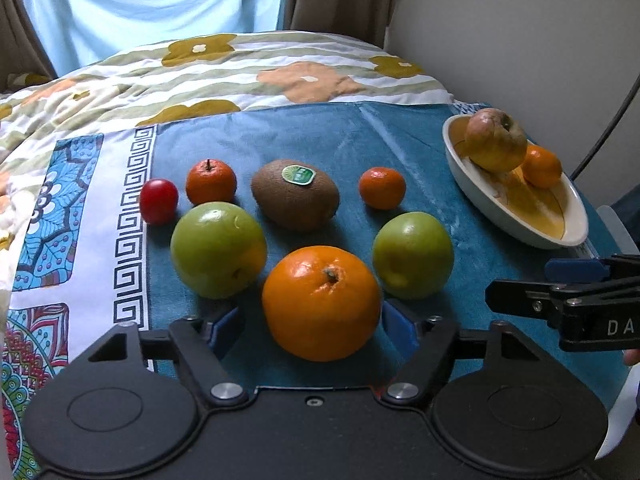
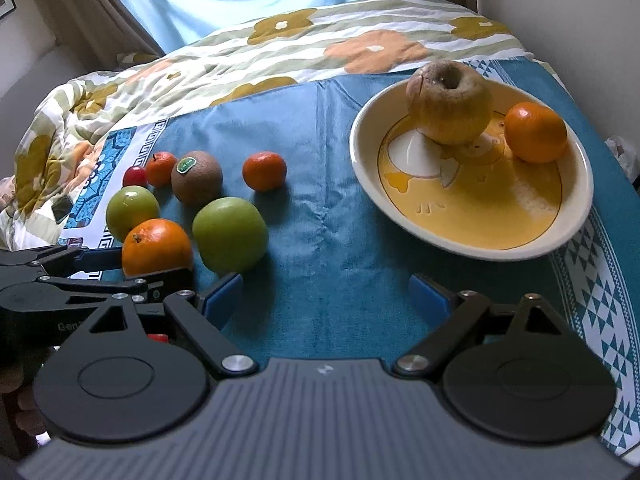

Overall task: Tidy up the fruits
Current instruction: 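Grasp the orange with left gripper while right gripper grasps the green apple, then carry the orange and green apple over the cream bowl with both grippers, then release the orange and green apple into the bowl, open both grippers, then grasp the green apple with left gripper while right gripper grasps the kiwi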

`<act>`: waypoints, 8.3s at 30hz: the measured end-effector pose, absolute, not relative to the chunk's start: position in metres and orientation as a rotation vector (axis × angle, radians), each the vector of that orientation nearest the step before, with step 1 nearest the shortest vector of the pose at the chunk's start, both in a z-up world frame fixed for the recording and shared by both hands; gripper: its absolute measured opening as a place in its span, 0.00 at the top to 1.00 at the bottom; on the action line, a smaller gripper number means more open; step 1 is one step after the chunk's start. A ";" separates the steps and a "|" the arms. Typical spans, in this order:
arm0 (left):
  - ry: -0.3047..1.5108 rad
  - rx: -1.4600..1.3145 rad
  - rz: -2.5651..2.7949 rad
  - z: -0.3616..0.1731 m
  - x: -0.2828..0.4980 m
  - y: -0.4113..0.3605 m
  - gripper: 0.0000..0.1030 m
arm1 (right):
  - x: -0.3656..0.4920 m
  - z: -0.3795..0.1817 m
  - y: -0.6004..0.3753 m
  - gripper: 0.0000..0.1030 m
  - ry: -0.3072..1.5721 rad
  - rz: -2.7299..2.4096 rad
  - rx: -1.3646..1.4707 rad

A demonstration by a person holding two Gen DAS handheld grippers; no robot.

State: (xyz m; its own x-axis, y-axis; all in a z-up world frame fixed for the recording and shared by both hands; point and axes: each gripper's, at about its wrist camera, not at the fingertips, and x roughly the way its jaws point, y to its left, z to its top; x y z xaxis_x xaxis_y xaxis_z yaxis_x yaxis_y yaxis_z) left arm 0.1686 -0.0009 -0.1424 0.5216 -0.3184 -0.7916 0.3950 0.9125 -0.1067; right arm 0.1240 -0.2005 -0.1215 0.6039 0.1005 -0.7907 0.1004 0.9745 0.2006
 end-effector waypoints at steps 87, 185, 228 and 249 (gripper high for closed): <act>0.773 0.097 -0.387 -0.048 0.111 -0.137 0.37 | 0.112 -0.053 -0.327 0.39 0.807 0.192 0.158; 0.778 0.091 -0.024 -0.008 0.103 0.002 0.00 | 0.159 -0.013 -0.242 0.00 0.748 0.360 0.027; 0.987 0.246 -0.564 -0.141 0.228 0.036 0.40 | 0.268 -0.112 -0.118 0.22 0.930 0.401 -0.061; 1.000 0.237 -0.475 -0.140 0.220 0.056 0.40 | 0.270 -0.129 -0.099 0.34 0.951 0.455 -0.112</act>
